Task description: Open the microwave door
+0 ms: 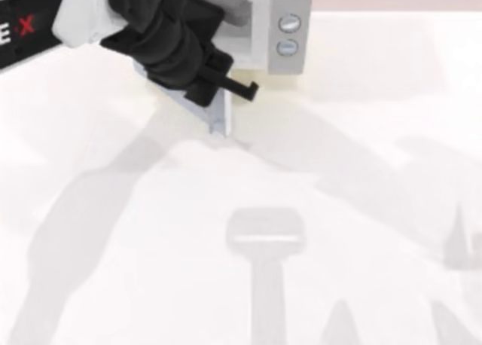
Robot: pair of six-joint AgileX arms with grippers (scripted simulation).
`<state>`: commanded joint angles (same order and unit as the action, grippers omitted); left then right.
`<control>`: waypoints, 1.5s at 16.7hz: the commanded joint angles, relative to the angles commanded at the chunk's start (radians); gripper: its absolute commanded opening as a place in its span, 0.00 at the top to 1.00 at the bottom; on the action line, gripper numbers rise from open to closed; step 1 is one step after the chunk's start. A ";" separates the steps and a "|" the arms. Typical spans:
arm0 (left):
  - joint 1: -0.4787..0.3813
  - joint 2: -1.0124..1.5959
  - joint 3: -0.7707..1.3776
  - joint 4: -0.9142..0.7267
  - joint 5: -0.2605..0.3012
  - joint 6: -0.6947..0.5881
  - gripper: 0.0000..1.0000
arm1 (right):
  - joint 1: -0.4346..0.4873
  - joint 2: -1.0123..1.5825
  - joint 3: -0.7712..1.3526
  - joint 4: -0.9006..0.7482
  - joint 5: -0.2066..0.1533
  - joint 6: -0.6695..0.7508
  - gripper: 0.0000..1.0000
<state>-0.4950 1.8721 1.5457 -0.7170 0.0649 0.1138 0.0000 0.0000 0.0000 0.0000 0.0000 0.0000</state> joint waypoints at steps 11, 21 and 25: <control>0.054 -0.057 -0.071 -0.003 0.087 0.152 1.00 | 0.000 0.000 0.000 0.000 0.000 0.000 0.00; 0.054 -0.057 -0.071 -0.003 0.087 0.152 1.00 | 0.000 0.000 0.000 0.000 0.000 0.000 0.00; 0.054 -0.057 -0.071 -0.003 0.087 0.152 1.00 | 0.000 0.000 0.000 0.000 0.000 0.000 0.00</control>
<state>-0.4410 1.8148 1.4745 -0.7199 0.1515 0.2662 0.0000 0.0000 0.0000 0.0000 0.0000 0.0000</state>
